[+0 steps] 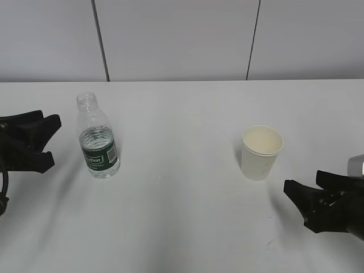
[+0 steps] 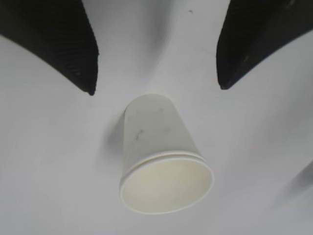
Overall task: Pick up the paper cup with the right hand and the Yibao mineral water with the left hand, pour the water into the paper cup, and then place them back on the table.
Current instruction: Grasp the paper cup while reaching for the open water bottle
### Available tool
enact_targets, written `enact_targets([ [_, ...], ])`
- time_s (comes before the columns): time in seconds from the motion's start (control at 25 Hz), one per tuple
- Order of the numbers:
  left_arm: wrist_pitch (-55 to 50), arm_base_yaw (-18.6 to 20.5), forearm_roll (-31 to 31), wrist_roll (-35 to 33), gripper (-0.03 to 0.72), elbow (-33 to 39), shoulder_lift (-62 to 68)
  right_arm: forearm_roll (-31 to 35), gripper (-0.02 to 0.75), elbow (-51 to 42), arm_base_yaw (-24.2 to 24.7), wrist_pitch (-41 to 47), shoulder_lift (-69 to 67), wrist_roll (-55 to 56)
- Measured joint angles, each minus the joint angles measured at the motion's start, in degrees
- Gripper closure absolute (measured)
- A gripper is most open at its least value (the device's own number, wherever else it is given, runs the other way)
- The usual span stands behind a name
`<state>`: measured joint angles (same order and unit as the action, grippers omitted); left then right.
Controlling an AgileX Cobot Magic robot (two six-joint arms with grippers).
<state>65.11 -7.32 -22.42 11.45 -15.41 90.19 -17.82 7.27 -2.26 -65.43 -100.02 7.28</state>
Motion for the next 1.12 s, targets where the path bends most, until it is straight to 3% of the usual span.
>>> enact_targets([
  [0.48, 0.05, 0.00, 0.00, 0.00, 0.447, 0.00, 0.00, -0.36, 0.125, 2.72, 0.00, -0.23, -0.81, -0.05],
  [1.12, 0.05, 0.00, 0.12, 0.00, 0.447, 0.00, 0.00, -1.90, 0.098, 11.87, 0.00, -0.33, -11.75, -0.19],
])
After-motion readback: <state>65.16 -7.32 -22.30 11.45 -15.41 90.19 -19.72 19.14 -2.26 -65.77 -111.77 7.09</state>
